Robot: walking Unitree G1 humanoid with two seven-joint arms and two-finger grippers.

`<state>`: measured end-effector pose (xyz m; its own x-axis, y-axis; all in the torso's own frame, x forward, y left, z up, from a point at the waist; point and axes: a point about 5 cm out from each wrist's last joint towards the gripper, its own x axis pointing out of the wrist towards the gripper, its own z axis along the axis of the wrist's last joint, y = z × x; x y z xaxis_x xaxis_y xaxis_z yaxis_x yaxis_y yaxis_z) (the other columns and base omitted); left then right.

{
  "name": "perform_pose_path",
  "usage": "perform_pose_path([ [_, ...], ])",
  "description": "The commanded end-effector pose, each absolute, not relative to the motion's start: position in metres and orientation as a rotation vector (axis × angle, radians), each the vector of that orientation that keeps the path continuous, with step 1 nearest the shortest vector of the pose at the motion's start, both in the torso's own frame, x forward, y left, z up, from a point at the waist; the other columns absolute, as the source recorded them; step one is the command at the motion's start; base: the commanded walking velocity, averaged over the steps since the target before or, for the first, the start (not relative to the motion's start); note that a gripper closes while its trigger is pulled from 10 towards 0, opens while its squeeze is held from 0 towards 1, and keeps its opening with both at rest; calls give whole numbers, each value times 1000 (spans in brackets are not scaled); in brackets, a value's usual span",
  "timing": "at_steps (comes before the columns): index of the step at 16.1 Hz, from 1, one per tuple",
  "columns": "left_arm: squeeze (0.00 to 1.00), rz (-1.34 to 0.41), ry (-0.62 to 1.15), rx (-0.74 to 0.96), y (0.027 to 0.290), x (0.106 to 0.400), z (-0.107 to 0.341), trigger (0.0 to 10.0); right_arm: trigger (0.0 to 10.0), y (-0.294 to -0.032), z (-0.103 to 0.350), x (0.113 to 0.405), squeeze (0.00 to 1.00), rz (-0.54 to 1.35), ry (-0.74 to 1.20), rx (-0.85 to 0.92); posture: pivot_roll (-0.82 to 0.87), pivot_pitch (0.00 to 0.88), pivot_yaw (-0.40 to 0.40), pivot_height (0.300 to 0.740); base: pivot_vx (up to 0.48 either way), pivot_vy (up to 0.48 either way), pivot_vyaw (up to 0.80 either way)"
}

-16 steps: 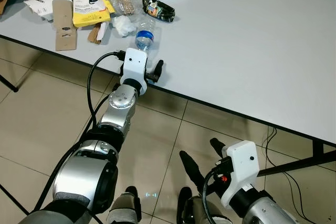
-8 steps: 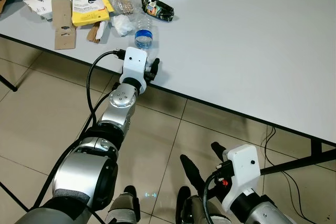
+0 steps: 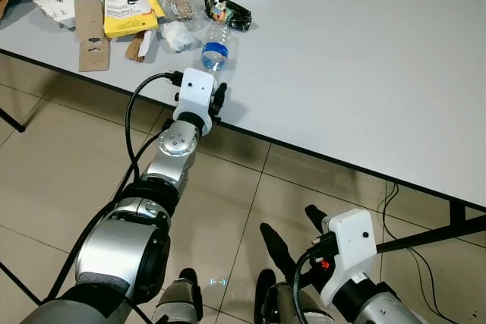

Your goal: Picking trash to rubbish bin

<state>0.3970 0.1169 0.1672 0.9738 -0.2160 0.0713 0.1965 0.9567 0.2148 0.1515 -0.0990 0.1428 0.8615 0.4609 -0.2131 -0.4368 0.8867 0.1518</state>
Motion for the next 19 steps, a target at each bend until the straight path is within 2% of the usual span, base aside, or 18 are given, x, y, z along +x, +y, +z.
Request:
perform_pose_path([
  [1,0,-173,53,229,127,390,135,0,10000,-100,142,149,0,471,262,95,-40,321,-85,740,0,0,0],
  [12,0,-121,21,230,132,391,141,0,10000,-103,139,154,0,462,259,76,-29,306,-84,740,0,0,0],
  [17,0,-27,-167,268,143,393,166,0,10000,-104,138,166,0,473,234,55,15,269,-83,740,0,0,0],
  [19,0,-21,-216,267,145,392,171,2549,10000,-105,138,171,0,477,224,50,37,255,-81,740,0,0,0],
])
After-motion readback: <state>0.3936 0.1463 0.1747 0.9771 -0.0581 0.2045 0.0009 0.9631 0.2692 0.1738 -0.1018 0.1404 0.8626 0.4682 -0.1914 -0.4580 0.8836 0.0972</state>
